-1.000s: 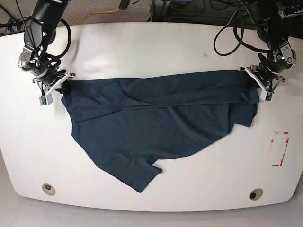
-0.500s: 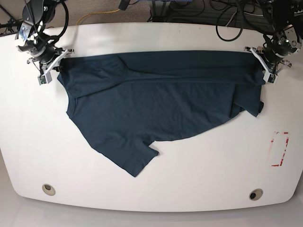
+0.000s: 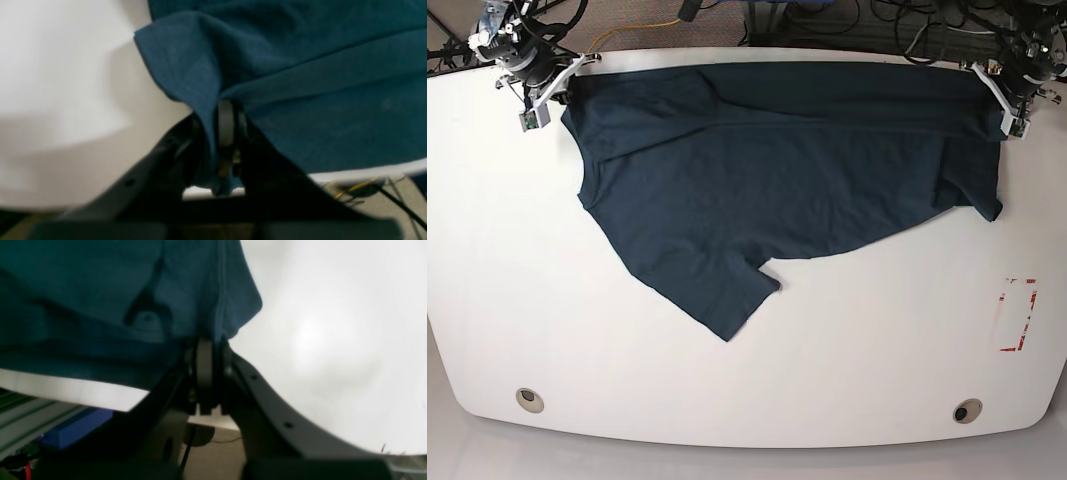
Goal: Fold the T-shirt properly
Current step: 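Drag the held shirt edge with both grippers toward the robot base, then release the shirt and move the right gripper to the sleeve edge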
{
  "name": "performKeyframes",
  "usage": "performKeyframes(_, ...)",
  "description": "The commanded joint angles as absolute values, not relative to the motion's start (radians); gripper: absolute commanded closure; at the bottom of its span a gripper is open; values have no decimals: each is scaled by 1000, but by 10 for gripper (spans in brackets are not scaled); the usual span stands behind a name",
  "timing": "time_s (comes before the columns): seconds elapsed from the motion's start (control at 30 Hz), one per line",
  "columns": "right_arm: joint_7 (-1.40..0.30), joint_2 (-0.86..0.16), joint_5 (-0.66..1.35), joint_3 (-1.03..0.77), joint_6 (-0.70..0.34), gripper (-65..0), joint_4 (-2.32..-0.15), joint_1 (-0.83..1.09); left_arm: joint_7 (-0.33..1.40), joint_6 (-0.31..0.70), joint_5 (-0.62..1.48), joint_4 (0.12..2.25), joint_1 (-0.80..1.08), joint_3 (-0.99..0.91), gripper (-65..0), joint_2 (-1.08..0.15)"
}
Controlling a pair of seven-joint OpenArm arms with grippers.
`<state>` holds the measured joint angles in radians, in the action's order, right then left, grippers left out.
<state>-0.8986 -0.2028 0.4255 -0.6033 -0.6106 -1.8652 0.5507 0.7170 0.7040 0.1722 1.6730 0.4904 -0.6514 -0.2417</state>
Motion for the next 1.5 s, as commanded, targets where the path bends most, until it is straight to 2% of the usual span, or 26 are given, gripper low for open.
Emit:
performKeyframes(0.0,-885,-219,424,-616,-607,-35,-1886,556,769,698,153,1685,490,-656,-181,-255)
performKeyframes(0.07,-885,-219,424,-616,-607,-120,-1886,556,780,698,156,1690,492,-657,-256,-255)
performKeyframes(0.13,-885,-217,424,-616,-607,-270,-1888,556,785,698,157,1692,492,-659,-321,-254)
performKeyframes(0.17,-883,-217,424,-619,-607,-335,-1888,556,785,698,157,1692,489,-659,-333,-254)
performKeyframes(0.27,-881,-217,424,-661,-607,-411,-1902,550,785,698,159,1701,484,-665,-335,-252)
performKeyframes(0.47,-883,-199,424,-722,-698,-415,-1945,530,786,698,228,1834,487,-699,-337,-251)
performKeyframes(0.73,-909,-202,417,-723,-698,-415,-1934,410,843,698,349,1894,417,-774,-333,-251)
performKeyframes(1.17,-952,-280,415,-568,-698,-415,-1678,54,843,698,15,1883,145,-783,-332,-160)
performKeyframes(1.33,-944,-309,415,-495,-698,-415,-1517,-81,843,698,-22,1883,124,-783,-332,-150)
performKeyframes(1.47,-875,-321,415,-410,-698,-415,-1359,-194,843,698,-19,1883,124,-779,-332,-150)
